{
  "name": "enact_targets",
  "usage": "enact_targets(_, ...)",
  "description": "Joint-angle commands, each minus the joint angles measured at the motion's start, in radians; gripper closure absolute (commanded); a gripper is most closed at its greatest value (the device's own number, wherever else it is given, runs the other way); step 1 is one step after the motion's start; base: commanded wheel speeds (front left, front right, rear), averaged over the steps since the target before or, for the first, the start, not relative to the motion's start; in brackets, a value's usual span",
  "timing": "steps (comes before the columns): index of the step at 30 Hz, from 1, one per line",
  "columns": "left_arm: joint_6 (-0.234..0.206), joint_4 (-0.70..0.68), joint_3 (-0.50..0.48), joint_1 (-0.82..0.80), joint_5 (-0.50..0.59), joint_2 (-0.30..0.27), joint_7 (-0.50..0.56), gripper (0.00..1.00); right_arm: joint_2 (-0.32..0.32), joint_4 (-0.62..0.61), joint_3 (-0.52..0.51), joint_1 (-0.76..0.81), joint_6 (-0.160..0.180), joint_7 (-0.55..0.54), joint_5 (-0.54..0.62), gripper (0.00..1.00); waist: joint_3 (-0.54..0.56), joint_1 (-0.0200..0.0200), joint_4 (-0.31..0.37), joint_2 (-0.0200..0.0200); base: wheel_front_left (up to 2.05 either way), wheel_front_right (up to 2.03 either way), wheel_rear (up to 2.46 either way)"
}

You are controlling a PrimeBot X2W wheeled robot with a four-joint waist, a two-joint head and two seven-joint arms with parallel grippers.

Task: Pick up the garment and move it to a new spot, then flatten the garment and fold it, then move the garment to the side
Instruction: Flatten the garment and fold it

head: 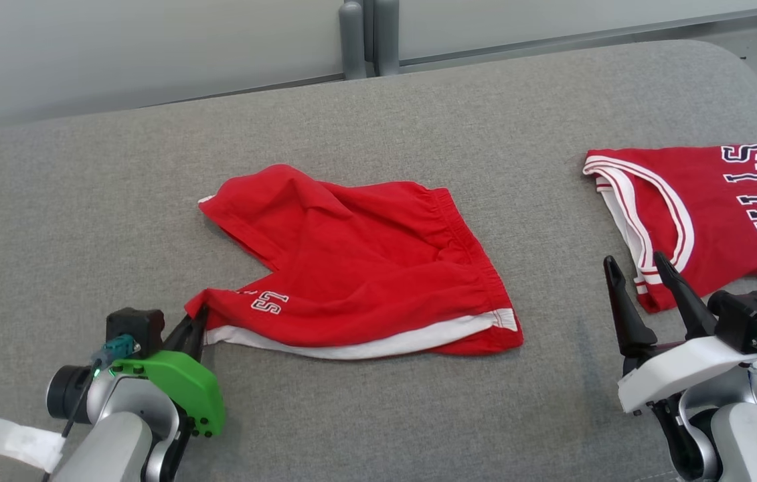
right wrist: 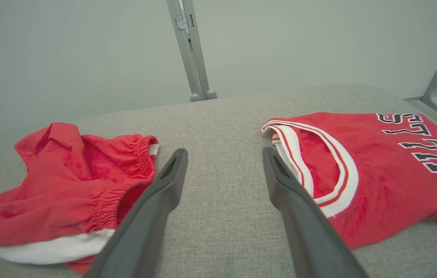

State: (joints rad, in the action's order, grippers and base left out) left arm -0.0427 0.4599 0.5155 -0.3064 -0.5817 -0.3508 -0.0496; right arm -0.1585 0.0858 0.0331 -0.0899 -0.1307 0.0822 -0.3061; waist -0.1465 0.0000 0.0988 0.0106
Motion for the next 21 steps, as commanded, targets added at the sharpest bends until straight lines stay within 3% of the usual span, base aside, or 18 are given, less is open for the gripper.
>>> enact_targets(1,0.012,0.036,-0.001,-0.044,-0.001,0.008,-0.005,1.0,-0.001,0.004,0.005,-0.02,0.0,0.008,-0.002,0.0,-0.017,0.0,0.014,-0.0106,0.0,0.0,0.0)
enact_targets(6,0.027,0.141,0.004,-0.114,-0.003,0.023,0.005,1.0,0.007,0.019,0.025,-0.042,0.0,0.016,0.0,0.0,-0.035,0.0,0.021,-0.0106,0.0,0.0,0.0)
enact_targets(7,0.03,0.16,0.006,-0.126,-0.002,0.025,0.007,0.8,0.007,0.021,0.028,-0.046,0.0,0.018,-0.001,0.0,-0.037,0.0,0.022,-0.0106,0.0,0.0,0.0)
enact_targets(8,0.03,0.16,0.006,-0.126,-0.002,0.025,0.007,0.8,0.007,0.021,0.028,-0.046,0.0,0.018,-0.001,0.0,-0.037,0.0,0.022,-0.0106,0.0,0.0,0.0)
enact_targets(9,0.032,0.181,0.008,-0.137,0.0,0.027,0.008,0.59,0.008,0.025,0.03,-0.048,0.0,0.019,-0.003,0.0,-0.039,0.0,0.022,-0.0106,0.0,0.0,0.0)
enact_targets(10,0.033,0.195,0.01,-0.146,0.002,0.029,0.004,0.18,0.007,0.029,0.032,-0.051,0.0,0.021,-0.004,0.0,-0.041,0.0,0.022,-0.0106,0.0,0.0,0.0)
enact_targets(11,0.03,0.209,0.008,-0.156,0.005,0.029,-0.005,0.0,0.007,0.032,0.032,-0.053,0.0,0.025,-0.005,0.0,-0.042,0.0,0.021,-0.0106,0.0,0.0,0.0)
enact_targets(21,0.019,0.243,-0.017,-0.149,0.01,0.026,-0.152,0.0,0.003,0.045,0.018,-0.063,0.0,0.051,0.012,0.0,-0.022,0.0,-0.013,-0.0106,0.0,0.0,0.0)
